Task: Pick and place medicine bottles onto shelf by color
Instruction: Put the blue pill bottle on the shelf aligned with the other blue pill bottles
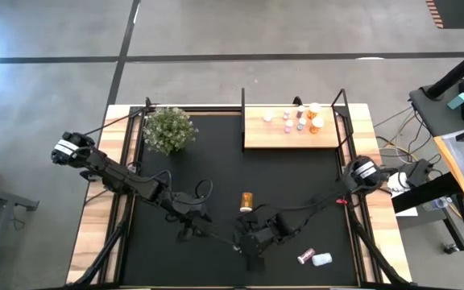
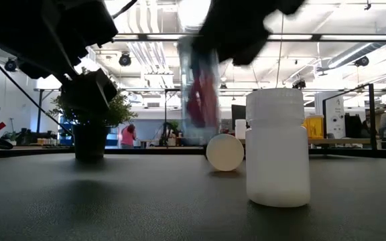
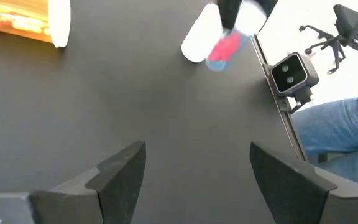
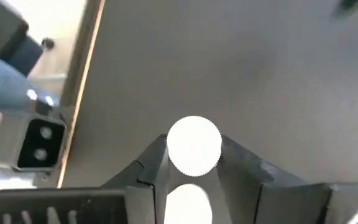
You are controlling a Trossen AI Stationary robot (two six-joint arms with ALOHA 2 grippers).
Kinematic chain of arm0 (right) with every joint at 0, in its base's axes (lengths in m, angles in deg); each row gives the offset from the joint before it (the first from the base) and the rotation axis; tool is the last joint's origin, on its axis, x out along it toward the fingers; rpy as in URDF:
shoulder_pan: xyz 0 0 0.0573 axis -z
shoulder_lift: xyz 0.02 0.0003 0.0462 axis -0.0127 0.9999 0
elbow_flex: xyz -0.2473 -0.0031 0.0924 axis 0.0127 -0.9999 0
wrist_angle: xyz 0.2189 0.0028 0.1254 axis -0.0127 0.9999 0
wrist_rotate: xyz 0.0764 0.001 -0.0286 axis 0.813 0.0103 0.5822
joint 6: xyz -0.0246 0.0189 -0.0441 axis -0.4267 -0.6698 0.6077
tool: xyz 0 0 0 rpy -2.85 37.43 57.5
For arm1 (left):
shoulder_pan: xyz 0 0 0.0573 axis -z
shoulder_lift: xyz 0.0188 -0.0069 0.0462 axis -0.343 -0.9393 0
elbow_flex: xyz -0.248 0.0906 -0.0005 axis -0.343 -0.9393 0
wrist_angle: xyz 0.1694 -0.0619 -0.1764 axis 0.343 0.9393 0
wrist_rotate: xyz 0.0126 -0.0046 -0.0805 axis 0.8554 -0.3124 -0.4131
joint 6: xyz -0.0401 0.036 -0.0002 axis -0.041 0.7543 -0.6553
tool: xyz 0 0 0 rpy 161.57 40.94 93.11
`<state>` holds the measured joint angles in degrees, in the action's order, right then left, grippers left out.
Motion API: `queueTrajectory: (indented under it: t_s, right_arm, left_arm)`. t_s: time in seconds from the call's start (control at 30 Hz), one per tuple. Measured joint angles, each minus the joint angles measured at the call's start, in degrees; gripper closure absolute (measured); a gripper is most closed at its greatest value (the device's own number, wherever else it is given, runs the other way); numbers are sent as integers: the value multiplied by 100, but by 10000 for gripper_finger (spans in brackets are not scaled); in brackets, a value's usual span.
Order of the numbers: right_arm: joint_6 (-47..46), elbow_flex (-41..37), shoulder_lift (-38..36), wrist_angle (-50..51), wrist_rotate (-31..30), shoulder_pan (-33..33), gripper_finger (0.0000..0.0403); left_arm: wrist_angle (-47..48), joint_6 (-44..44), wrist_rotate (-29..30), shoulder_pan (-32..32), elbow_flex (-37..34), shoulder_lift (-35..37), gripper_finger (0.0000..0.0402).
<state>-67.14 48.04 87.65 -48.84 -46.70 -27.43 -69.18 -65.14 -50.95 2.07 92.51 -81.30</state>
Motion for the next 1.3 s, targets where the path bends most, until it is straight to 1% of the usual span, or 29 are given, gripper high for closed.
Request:
queueTrajectory:
  t_s: [0.07, 0.17, 0.27, 0.4, 0.47, 0.53, 0.63, 0.7, 0.77, 0.87, 0.93, 1.1, 1.3]
  right_arm:
    - [154, 1, -246, 235, -237, 48, 298]
    - [249, -49, -659, 894, -852, 150, 298]
    - [126, -242, -1188, 1710, -1457, 287, 298]
    - [-342, -923, -2065, 2241, -2089, 498, 298]
    - [-762, -1416, -2603, 2247, -2368, 614, 298]
    - [-1392, -1938, -3182, 2264, -2795, 734, 298]
    - [-2678, -2675, -3970, 2286, -3431, 916, 298]
    - [-3558, -3077, -4386, 2317, -3700, 1020, 298]
    - [-4074, -3385, -4700, 2375, -3891, 1147, 298]
    - [-4380, -3720, -4977, 2507, -4056, 1433, 298]
    - [-4518, -3880, -5077, 2616, -4054, 1669, 298]
    - [-4563, -4028, -5121, 3010, -4027, 2400, 298]
    - [-4326, -4028, -5039, 2990, -3938, 3237, 298]
  left_arm:
    - [-22, 0, 65, -4, -2, 0, 130]
    - [-68, -4, 165, -4, -2, 0, 130]
    - [-142, -4, 280, -4, -2, 0, 130]
    - [-163, -6, 340, -4, -2, 0, 130]
    - [-177, -7, 379, -12, -2, 0, 130]
    - [-180, -7, 421, -17, -2, 0, 130]
    - [-219, -7, 592, -49, -2, 0, 130]
    - [-292, 0, 812, -99, -2, 0, 130]
    - [-401, 1, 1070, -163, -2, 0, 130]
    - [-533, 3, 1435, -299, -2, 0, 130]
    - [-721, 2, 1513, -423, -2, 0, 130]
    - [-1238, 4, 1572, -721, -2, 0, 130]
    - [-1635, 3, 1651, -1126, -2, 0, 130]
